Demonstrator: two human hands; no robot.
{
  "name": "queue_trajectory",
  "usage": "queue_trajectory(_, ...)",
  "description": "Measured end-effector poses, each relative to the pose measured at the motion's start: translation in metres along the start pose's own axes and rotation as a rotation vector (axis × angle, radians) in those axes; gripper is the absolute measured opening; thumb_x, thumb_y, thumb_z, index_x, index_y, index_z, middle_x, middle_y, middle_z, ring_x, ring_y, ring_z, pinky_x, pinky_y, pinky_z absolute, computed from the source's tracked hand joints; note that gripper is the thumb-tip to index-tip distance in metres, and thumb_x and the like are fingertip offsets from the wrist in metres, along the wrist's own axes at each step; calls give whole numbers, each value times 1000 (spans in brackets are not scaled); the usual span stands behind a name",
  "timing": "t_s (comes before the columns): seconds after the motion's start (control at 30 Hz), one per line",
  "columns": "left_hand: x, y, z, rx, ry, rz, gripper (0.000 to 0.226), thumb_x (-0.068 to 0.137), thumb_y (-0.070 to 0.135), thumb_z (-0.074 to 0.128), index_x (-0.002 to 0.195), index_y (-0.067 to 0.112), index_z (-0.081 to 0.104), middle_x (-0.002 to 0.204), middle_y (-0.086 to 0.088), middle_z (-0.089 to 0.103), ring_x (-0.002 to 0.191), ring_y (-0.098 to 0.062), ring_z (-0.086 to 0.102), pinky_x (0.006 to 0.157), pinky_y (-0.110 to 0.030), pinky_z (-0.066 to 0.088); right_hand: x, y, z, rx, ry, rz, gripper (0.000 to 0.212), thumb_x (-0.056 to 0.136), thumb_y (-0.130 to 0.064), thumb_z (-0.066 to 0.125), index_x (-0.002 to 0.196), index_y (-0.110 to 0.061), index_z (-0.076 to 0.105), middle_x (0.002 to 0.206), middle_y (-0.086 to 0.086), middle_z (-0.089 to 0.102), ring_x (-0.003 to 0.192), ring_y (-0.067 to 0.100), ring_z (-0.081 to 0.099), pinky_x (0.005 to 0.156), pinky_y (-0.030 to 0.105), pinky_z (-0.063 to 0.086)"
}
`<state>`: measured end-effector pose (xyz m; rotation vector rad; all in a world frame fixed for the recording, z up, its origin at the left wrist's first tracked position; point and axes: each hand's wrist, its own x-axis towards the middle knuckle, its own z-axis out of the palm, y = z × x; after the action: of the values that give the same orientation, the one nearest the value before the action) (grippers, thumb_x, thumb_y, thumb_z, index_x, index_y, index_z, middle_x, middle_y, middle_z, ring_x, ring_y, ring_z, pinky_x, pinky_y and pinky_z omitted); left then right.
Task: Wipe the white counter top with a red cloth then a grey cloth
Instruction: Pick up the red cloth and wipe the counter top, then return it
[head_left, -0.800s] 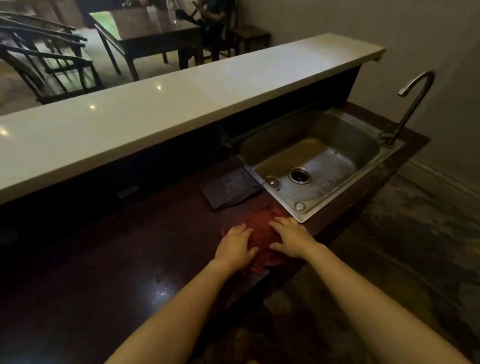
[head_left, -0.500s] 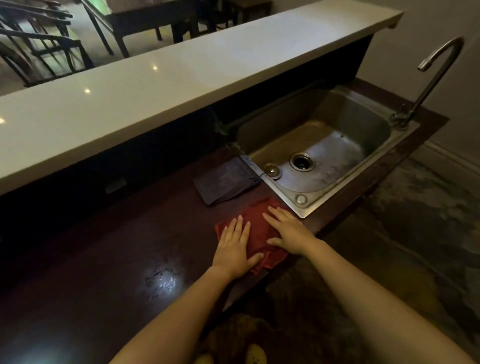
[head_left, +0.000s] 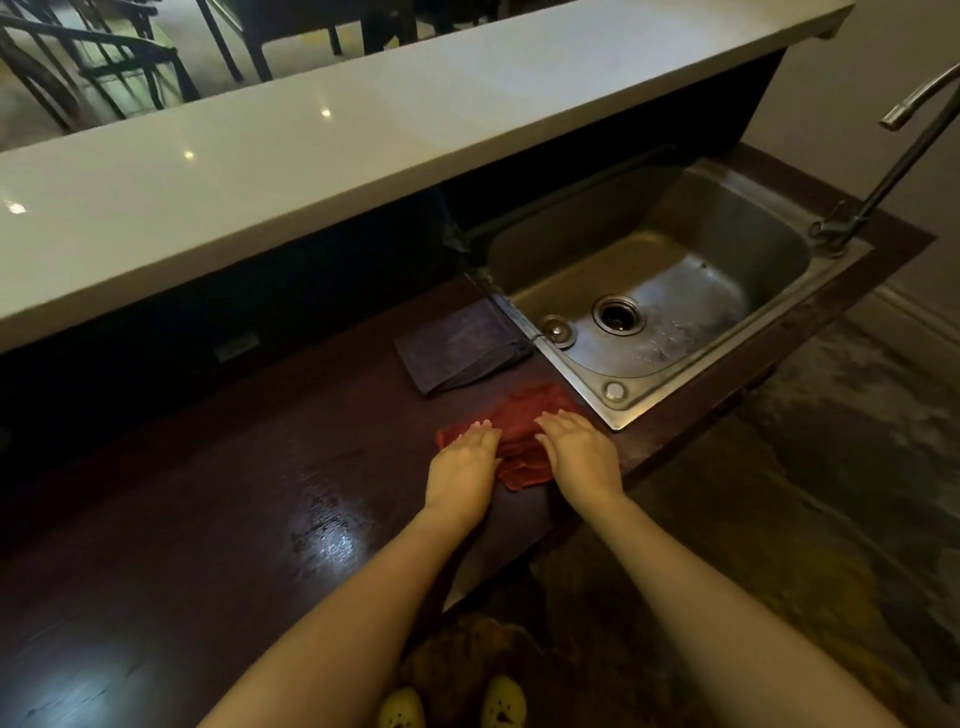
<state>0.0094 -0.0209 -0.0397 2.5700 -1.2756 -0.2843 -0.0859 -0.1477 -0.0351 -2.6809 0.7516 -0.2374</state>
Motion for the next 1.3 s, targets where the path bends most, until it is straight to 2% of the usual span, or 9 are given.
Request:
queue_trajectory(0.13,-5,-10,-27,-51,49,-37,41,90,23,50,131,17,44,130,-6,56,112,-26,56,84,-38,47,5,-17,-15,45,43,-60,31,92,-23,51,120,-11,59,118,8,67,108,28,61,83,37,49)
queue_trajectory(0.3,-28,-46,-65,-118,88,-117,40,92,24,48,132,20,43,132,-7,55,110,-30,57,85,-41,47,16,-66,-28,87,43,-238,29,91,-22,54,117,-10,61,117,9,67,105,30,62,80,40,51)
queue_trajectory(0.47,-69,-90,-115,-114,160,-242,42,91,26,50,132,23,44,131,-4,56,112,-27,57,90,-41,48,32,-137,-32,137,-29,-389,32,93,-24,51,121,-12,60,121,9,65,108,29,61,85,40,49)
queue_trajectory(0.57,-99,-119,-150,-139,201,-298,38,90,29,52,127,25,50,123,-1,62,107,-22,60,88,-39,49,39,-186,-36,156,-61,-495,31,94,-26,49,121,-14,59,119,7,65,104,29,62,83,38,48)
queue_trajectory(0.67,-130,-146,-189,-200,255,-350,33,87,31,57,119,28,57,110,-1,69,99,-19,63,82,-29,48,42,-236,-41,211,-85,-580,31,93,-25,51,120,-14,60,117,6,66,102,26,63,85,35,47)
queue_trajectory(0.8,-175,-186,-240,-178,308,-423,31,82,31,63,113,25,62,104,-5,71,96,-25,64,83,-39,51,40,-311,-53,288,-116,-665,27,90,-25,56,114,-15,65,110,7,69,102,26,63,89,38,48)
queue_trajectory(1.0,-232,-246,-308,-134,304,-429,31,83,31,63,113,23,63,105,-5,71,97,-23,64,85,-38,50,35,-419,-67,265,-143,-770,23,89,-25,58,108,-17,68,106,6,72,101,24,63,87,38,49)
queue_trajectory(1.2,-268,-316,-383,-29,285,-362,27,84,34,61,106,18,66,98,-7,71,87,-22,62,75,-31,46,37,-518,-74,307,-129,-788,23,90,-23,58,107,-14,69,106,6,73,98,22,64,87,35,48)
queue_trajectory(1.3,-269,-348,-418,37,301,-335,26,84,32,61,104,15,67,100,-10,70,89,-26,61,77,-32,45,47,-560,-76,352,-113,-758,25,90,-23,57,111,-15,68,108,7,72,99,22,62,88,33,46)
